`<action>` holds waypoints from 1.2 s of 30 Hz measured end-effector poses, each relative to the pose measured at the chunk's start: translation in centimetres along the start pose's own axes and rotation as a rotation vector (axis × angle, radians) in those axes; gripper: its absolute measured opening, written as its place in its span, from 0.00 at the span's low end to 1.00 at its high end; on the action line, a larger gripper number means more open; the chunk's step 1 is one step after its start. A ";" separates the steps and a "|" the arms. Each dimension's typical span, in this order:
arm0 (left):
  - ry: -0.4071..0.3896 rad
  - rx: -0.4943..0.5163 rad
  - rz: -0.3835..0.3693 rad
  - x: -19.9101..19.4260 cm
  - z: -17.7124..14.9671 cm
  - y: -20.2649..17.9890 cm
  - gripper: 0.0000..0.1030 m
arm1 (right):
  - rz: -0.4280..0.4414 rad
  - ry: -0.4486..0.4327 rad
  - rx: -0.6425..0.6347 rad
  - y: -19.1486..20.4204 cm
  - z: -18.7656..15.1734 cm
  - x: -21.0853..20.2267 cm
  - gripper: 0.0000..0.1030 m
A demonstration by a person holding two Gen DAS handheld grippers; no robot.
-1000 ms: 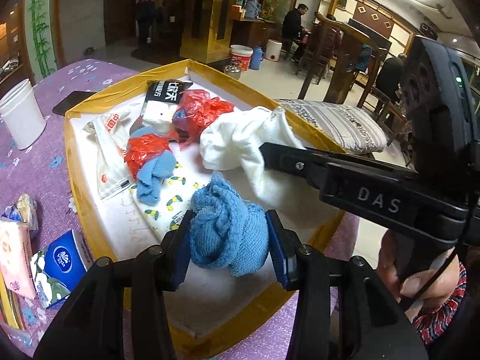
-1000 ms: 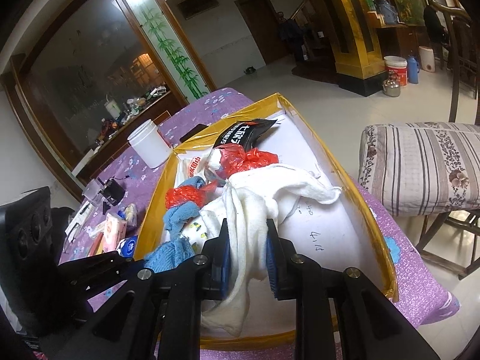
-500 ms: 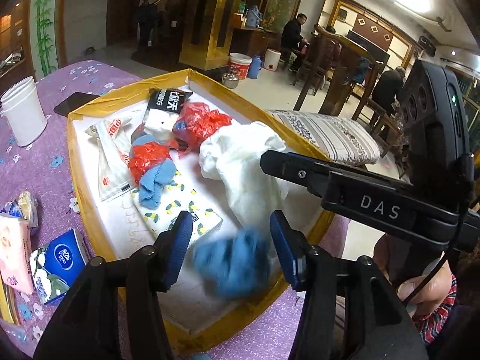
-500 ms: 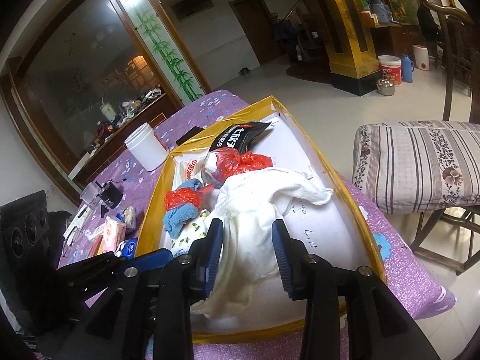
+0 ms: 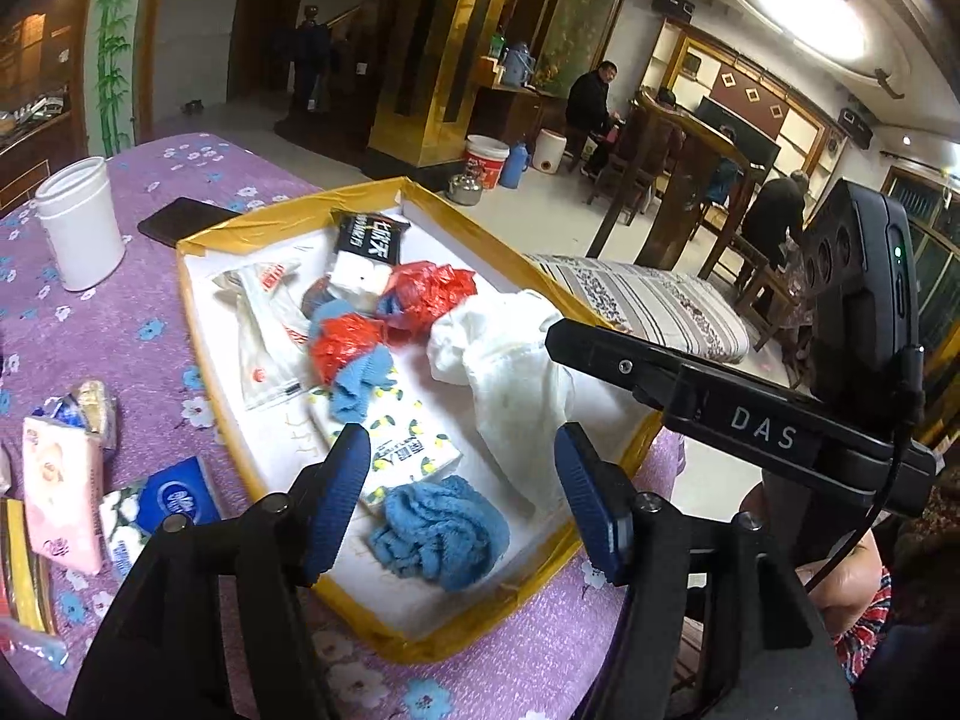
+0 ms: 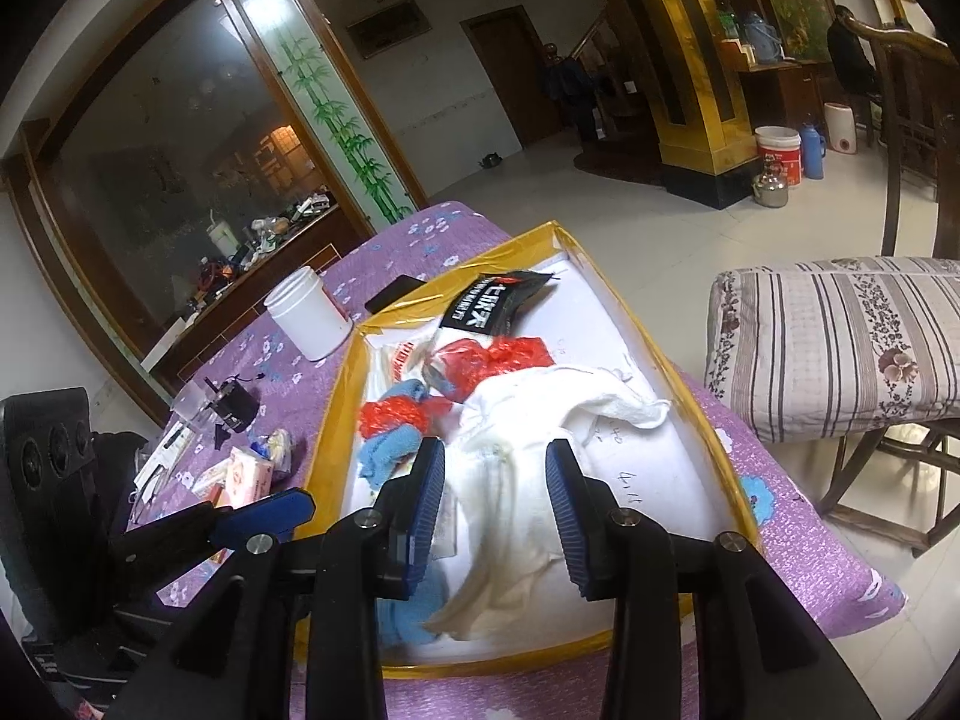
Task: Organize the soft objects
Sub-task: 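Grasp the bagged green-yellow sponge strips with the left while the right grasps the yellow-red strips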
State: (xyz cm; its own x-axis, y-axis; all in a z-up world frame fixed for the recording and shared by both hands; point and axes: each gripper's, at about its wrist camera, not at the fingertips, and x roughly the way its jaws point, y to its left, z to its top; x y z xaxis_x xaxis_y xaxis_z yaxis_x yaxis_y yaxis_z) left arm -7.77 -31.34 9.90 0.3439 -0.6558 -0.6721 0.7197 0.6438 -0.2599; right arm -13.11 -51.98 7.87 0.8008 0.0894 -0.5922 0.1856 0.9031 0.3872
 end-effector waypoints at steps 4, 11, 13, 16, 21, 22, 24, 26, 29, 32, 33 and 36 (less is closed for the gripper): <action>-0.025 -0.024 0.010 -1.6 -0.3 1.5 0.61 | 0.020 -0.006 -0.033 1.7 0.0 -0.1 0.45; -0.061 -0.103 0.031 -4.3 -1.0 5.1 0.61 | 0.057 0.023 -0.096 5.4 -0.3 0.9 0.45; -0.072 -0.127 0.045 -5.1 -1.4 6.5 0.61 | 0.069 0.035 -0.117 6.6 -0.5 1.3 0.46; -0.082 -0.163 0.059 -6.1 -2.0 8.4 0.61 | 0.088 0.057 -0.145 8.3 -0.9 2.0 0.46; -0.104 -0.247 0.111 -8.7 -3.7 12.7 0.61 | 0.122 0.097 -0.203 11.3 -2.0 3.2 0.49; -0.108 -0.259 0.124 -9.1 -4.0 13.6 0.61 | 0.132 0.110 -0.218 12.0 -2.4 3.6 0.49; -0.112 -0.287 0.175 -10.1 -4.9 15.7 0.61 | 0.150 0.136 -0.243 13.3 -3.1 4.2 0.50; -0.120 -0.338 0.225 -11.4 -6.0 18.1 0.61 | 0.165 0.155 -0.263 14.2 -3.8 4.8 0.50; -0.098 -0.423 0.302 -12.7 -7.7 21.8 0.61 | 0.185 0.184 -0.288 15.4 -4.8 5.6 0.50; -0.059 -0.509 0.348 -13.1 -9.3 25.0 0.61 | 0.197 0.205 -0.295 16.0 -5.6 6.2 0.50; -0.038 -0.530 0.355 -12.8 -9.8 25.8 0.61 | 0.199 0.211 -0.297 16.1 -5.8 6.4 0.50; 0.014 -0.542 0.383 -11.5 -10.4 26.9 0.61 | 0.205 0.227 -0.303 16.3 -6.2 6.8 0.50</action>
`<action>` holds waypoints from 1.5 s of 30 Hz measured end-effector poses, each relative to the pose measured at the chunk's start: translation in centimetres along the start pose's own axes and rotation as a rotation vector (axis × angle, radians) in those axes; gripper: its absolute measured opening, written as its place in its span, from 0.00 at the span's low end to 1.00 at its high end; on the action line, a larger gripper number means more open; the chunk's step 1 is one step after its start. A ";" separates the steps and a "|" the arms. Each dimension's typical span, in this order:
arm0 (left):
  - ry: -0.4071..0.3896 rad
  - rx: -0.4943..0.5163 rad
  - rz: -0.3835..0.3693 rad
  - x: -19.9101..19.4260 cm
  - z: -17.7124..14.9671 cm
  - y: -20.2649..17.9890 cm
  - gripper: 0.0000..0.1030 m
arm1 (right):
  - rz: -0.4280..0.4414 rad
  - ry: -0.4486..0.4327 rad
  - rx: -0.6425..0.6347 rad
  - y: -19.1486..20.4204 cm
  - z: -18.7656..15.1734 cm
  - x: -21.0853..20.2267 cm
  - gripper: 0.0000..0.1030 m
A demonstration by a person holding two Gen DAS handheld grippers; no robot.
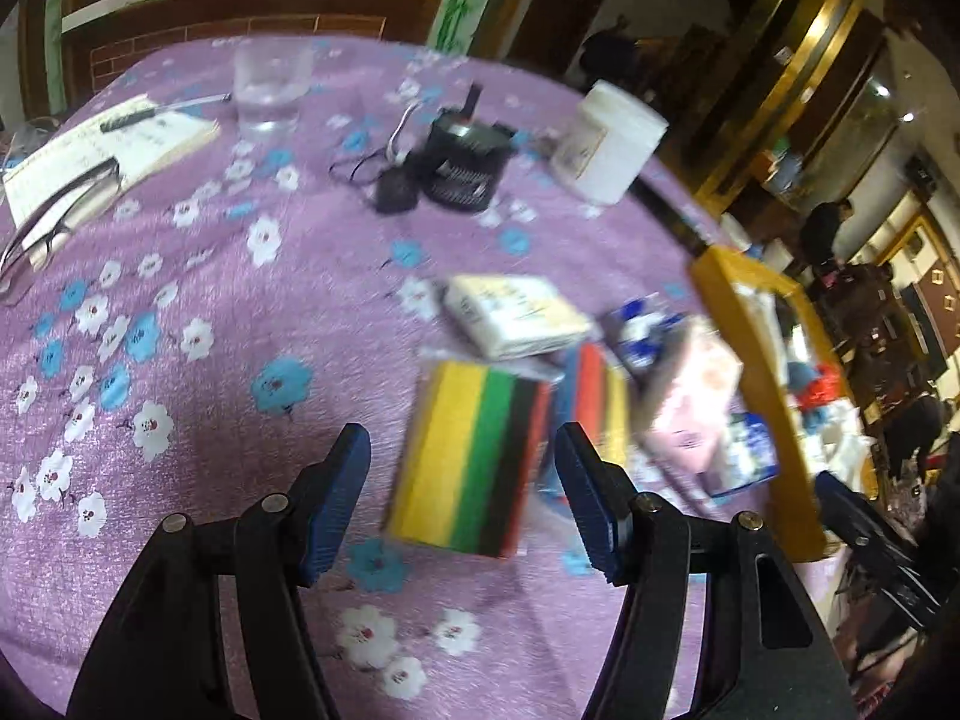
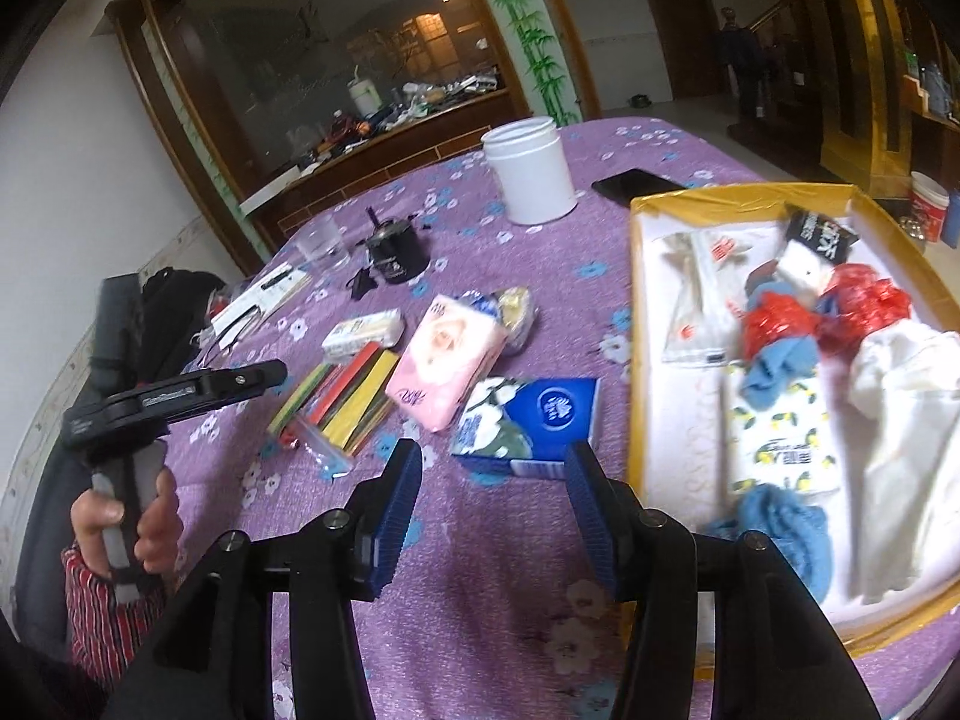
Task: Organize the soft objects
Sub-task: 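Grasp the bagged green-yellow sponge strips with the left while the right grasps the yellow-red strips, then lift both bagged sponge strip packs off the table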
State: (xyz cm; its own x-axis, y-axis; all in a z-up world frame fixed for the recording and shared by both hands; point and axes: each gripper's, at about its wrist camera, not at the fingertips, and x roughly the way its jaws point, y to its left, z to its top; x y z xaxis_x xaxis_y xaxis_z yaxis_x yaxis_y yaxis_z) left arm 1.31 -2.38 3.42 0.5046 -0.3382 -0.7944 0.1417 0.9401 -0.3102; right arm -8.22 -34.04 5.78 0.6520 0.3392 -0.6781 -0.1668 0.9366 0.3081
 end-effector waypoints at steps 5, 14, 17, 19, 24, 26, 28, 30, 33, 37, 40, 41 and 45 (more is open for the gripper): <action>0.070 0.075 0.043 2.2 -0.5 -1.5 0.61 | 0.003 0.009 -0.009 0.2 -0.1 0.3 0.50; 0.016 0.106 0.141 2.1 -0.5 -1.5 0.44 | 0.023 0.051 -0.027 1.6 0.2 1.4 0.53; -0.028 0.047 0.143 1.2 -0.1 0.0 0.42 | 0.041 0.077 -0.055 3.2 0.5 2.4 0.54; -0.058 0.018 0.140 0.7 0.2 0.6 0.42 | 0.068 0.106 -0.060 4.4 0.8 3.5 0.59; -0.112 -0.019 0.122 -0.4 0.7 1.3 0.42 | 0.082 0.187 -0.084 7.6 1.4 7.6 0.63; -0.123 -0.025 0.116 -0.7 0.8 1.4 0.42 | 0.080 0.222 -0.088 8.9 1.5 9.6 0.63; -0.130 -0.030 0.106 -0.9 0.8 1.5 0.42 | 0.040 0.240 -0.105 9.8 1.6 11.1 0.63; -0.130 -0.035 0.096 -0.9 0.9 1.6 0.42 | -0.003 0.235 -0.109 10.2 1.9 12.2 0.63; -0.131 -0.039 0.080 -1.1 1.0 1.8 0.43 | -0.091 0.246 -0.103 10.4 2.5 14.3 0.63; -0.137 -0.029 0.074 -1.3 0.9 1.5 0.43 | -0.132 0.204 -0.162 11.0 2.6 15.1 0.57; -0.140 -0.024 0.072 -1.4 0.8 1.4 0.42 | -0.085 0.194 -0.187 11.1 2.0 14.2 0.41; -0.140 -0.024 0.070 -1.4 0.8 1.3 0.42 | -0.062 0.190 -0.182 11.0 1.9 13.8 0.38; -0.141 -0.013 0.070 -1.2 0.8 1.1 0.42 | 0.005 0.150 -0.195 10.8 0.6 11.7 0.37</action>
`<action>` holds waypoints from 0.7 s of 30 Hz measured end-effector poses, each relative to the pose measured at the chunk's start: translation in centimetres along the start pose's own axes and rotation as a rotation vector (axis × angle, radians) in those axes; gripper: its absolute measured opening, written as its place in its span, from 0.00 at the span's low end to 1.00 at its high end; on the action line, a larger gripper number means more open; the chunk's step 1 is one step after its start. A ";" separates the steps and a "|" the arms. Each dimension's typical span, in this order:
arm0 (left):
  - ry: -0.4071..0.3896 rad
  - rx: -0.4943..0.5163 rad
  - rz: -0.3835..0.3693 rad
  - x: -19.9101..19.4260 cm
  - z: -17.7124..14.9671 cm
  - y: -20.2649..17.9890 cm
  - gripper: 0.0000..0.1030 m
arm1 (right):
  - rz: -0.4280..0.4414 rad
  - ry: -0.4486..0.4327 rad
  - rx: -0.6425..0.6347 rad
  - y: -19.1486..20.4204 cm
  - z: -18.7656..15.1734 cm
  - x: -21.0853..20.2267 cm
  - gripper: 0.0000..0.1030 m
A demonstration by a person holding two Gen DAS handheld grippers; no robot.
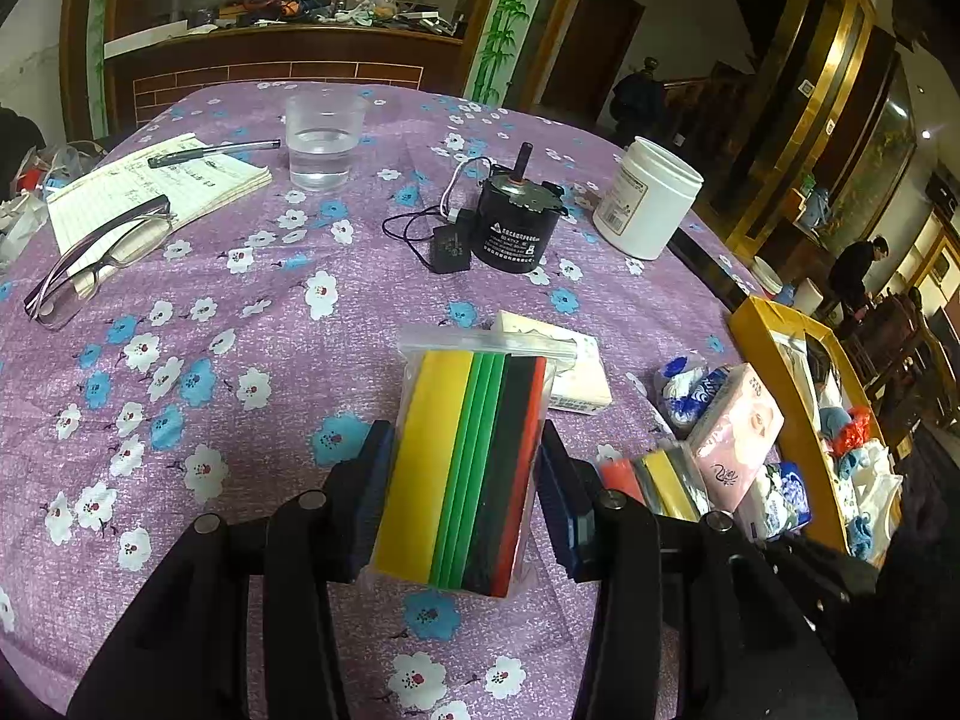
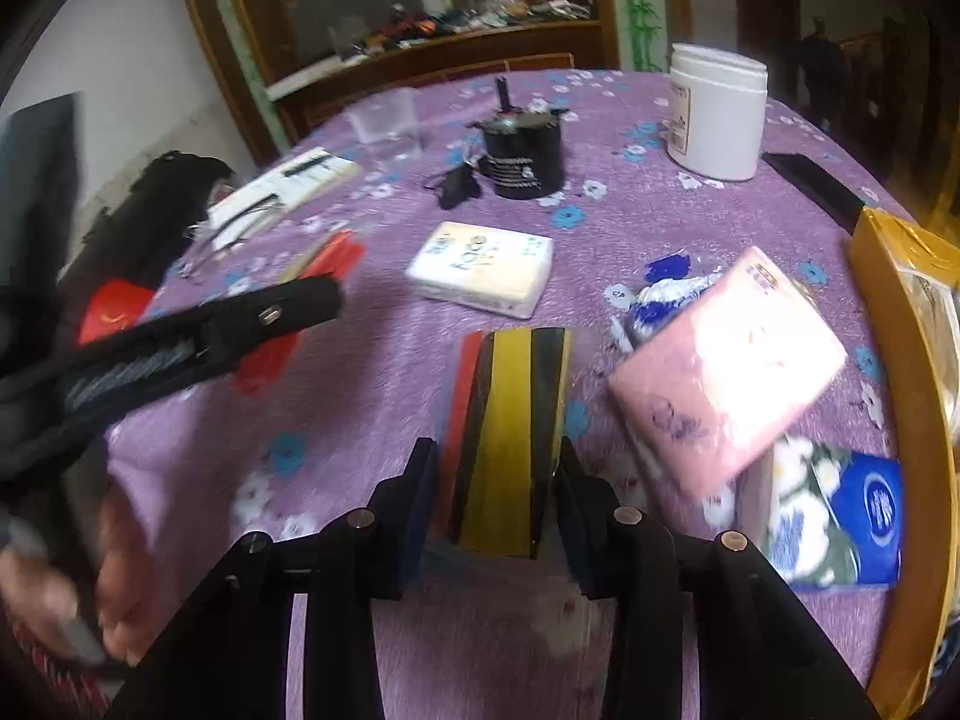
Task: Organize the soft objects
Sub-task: 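Lift both bagged sponge strip packs off the table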
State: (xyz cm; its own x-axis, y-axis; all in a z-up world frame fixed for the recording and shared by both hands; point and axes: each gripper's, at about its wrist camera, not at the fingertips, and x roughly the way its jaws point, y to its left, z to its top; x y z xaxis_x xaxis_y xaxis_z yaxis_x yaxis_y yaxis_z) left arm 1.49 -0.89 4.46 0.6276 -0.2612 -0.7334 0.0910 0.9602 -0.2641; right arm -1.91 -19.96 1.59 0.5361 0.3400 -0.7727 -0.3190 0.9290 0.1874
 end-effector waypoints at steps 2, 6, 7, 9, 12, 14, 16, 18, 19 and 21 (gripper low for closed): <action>0.000 0.012 -0.001 0.1 -0.1 -0.3 0.42 | 0.046 -0.023 -0.005 0.1 -0.6 -0.5 0.37; -0.005 0.039 -0.003 0.1 -0.4 -0.9 0.42 | 0.091 -0.067 0.000 0.1 -0.9 -1.3 0.37; -0.007 0.045 -0.005 0.1 -0.4 -1.0 0.42 | 0.105 -0.069 0.012 -0.1 -0.9 -1.3 0.37; -0.008 0.051 -0.005 0.2 -0.5 -1.1 0.42 | 0.117 -0.071 0.038 -0.6 -0.8 -1.2 0.37; -0.001 0.055 -0.010 0.4 -0.5 -1.2 0.42 | 0.136 -0.078 0.071 -1.2 -0.8 -1.2 0.37; 0.000 0.057 -0.011 0.5 -0.6 -1.3 0.42 | 0.139 -0.086 0.077 -1.3 -0.8 -1.4 0.37; 0.000 0.059 -0.014 0.4 -0.6 -1.4 0.42 | 0.140 -0.090 0.078 -1.4 -0.8 -1.4 0.37; -0.002 0.062 -0.015 0.4 -0.6 -1.5 0.42 | 0.144 -0.094 0.080 -1.4 -0.7 -1.5 0.37; -0.003 0.063 -0.017 0.4 -0.7 -1.5 0.42 | 0.145 -0.096 0.084 -1.5 -0.7 -1.5 0.37; -0.008 0.066 -0.020 0.3 -0.7 -1.6 0.42 | 0.140 -0.102 0.091 -1.7 -0.8 -1.6 0.37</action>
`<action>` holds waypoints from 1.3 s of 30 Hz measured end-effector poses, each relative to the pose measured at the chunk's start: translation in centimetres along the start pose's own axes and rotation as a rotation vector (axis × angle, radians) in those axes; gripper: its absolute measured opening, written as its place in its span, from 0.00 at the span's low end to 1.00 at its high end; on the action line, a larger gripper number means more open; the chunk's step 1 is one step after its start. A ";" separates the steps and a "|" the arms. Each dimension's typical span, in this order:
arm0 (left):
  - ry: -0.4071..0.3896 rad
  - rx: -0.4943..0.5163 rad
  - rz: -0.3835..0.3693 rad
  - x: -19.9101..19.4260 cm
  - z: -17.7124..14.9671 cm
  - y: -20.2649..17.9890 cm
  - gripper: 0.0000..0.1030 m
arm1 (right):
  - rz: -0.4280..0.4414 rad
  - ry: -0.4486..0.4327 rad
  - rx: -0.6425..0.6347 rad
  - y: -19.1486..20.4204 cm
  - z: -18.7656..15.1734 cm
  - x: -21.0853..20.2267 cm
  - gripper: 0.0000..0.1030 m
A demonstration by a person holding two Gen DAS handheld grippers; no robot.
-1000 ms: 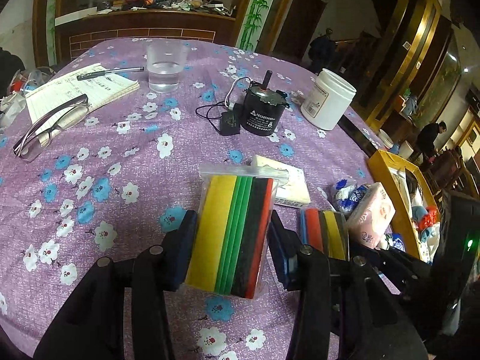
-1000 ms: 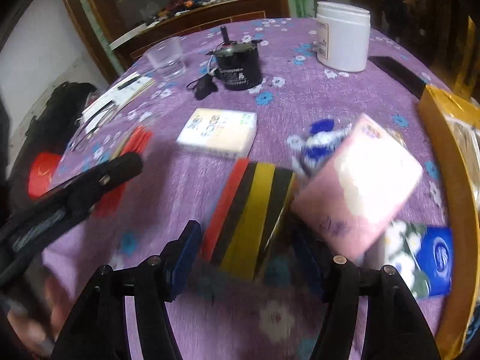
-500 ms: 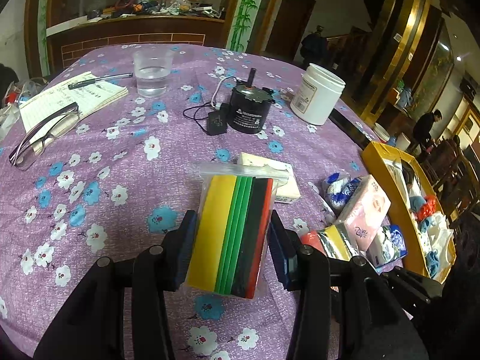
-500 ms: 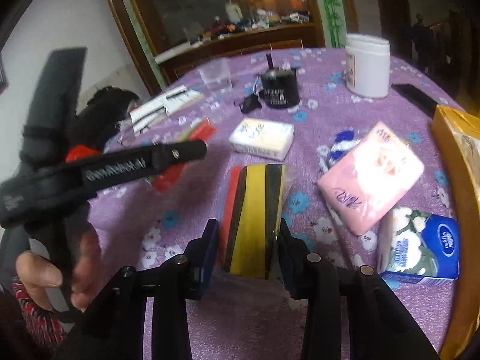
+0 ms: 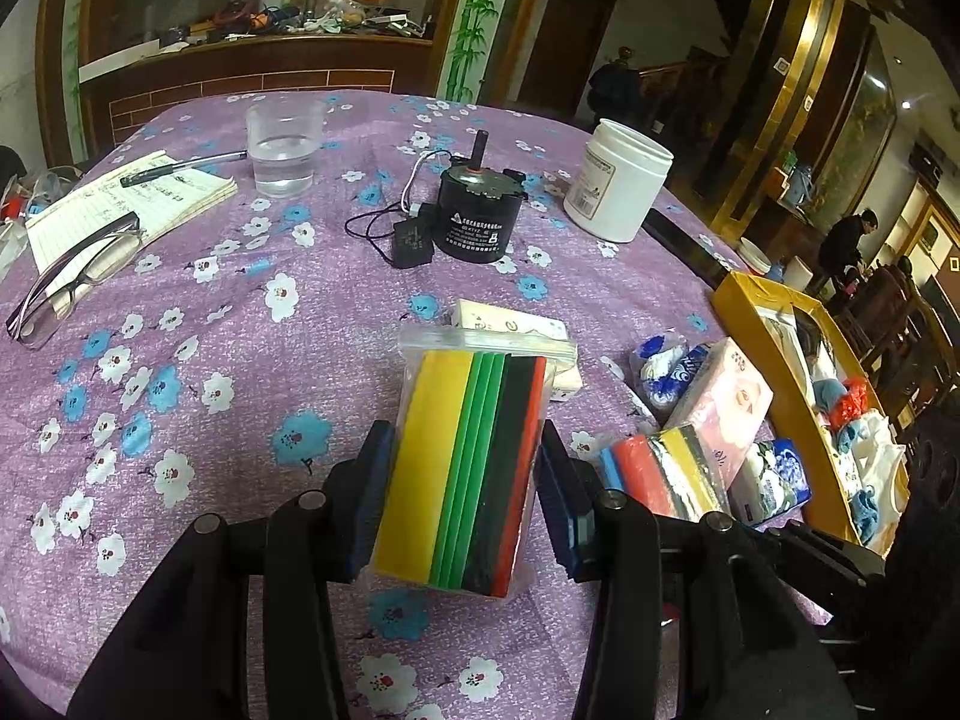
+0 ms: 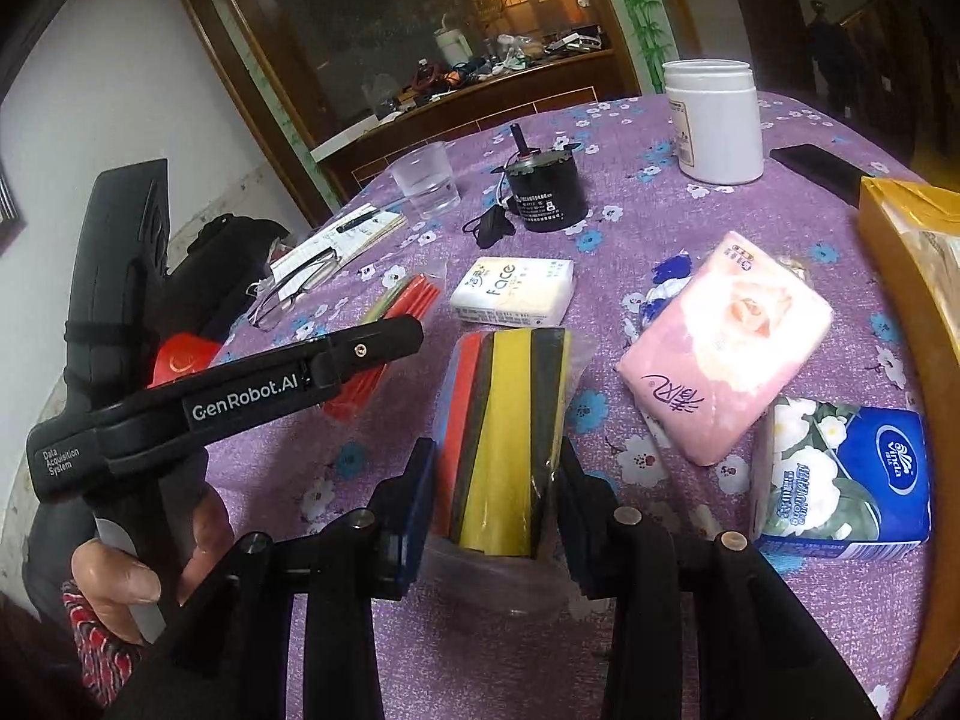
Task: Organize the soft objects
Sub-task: 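Lift both bagged sponge strip packs off the table, then carry both sponge strip packs into the tray and open both grippers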
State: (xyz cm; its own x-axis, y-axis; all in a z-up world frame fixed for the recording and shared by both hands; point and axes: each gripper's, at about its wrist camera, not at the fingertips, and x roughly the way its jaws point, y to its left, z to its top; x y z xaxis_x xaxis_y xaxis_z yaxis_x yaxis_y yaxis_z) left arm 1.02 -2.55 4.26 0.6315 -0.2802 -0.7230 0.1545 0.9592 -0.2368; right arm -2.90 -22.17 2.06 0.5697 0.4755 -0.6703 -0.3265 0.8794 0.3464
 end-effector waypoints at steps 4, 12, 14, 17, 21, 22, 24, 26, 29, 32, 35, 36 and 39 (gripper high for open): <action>0.004 0.002 -0.006 0.1 0.0 -0.1 0.42 | -0.023 -0.025 0.010 -0.4 -0.1 -0.9 0.37; 0.014 0.015 0.003 0.1 0.1 -0.8 0.42 | -0.044 -0.071 0.034 -1.4 0.8 -3.5 0.37; 0.011 0.031 0.008 -0.2 0.2 -1.4 0.42 | -0.045 -0.086 0.050 -1.9 1.1 -4.4 0.37; 0.012 0.041 -0.004 -0.6 0.4 -2.4 0.42 | -0.046 -0.110 0.073 -2.9 1.4 -5.8 0.37; 0.017 0.068 -0.040 -1.1 0.9 -4.6 0.42 | -0.054 -0.158 0.106 -4.3 1.9 -8.1 0.37; 0.017 0.084 -0.045 -1.1 1.0 -5.5 0.42 | -0.053 -0.169 0.116 -4.8 2.0 -8.7 0.37; 0.019 0.106 -0.051 -1.1 1.2 -6.8 0.42 | -0.055 -0.189 0.132 -5.6 2.2 -9.5 0.37; 0.025 0.129 -0.069 -1.1 1.3 -8.4 0.42 | -0.062 -0.211 0.152 -6.6 2.4 -10.6 0.37; 0.039 0.156 -0.094 -0.7 1.5 -10.8 0.42 | -0.069 -0.237 0.184 -8.1 2.3 -12.0 0.37; 0.053 0.184 -0.115 -0.3 1.8 -13.5 0.42 | -0.084 -0.262 0.216 -9.9 2.2 -13.5 0.37; 0.071 0.217 -0.139 0.2 2.2 -16.4 0.42 | -0.111 -0.292 0.247 -12.2 2.2 -15.3 0.37; 0.076 0.229 -0.148 0.3 2.2 -17.3 0.42 | -0.121 -0.301 0.256 -12.8 2.2 -15.9 0.37; 0.093 0.264 -0.176 0.9 2.4 -20.3 0.42 | -0.153 -0.327 0.297 -15.6 2.4 -17.9 0.37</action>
State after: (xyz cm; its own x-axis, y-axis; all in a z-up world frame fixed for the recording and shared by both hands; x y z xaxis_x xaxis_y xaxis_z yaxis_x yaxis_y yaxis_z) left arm 0.30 -22.15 10.02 0.5072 -0.4332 -0.7450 0.4543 0.8690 -0.1961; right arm -6.16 -44.33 10.24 0.8179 0.2796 -0.5029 -0.0174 0.8856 0.4641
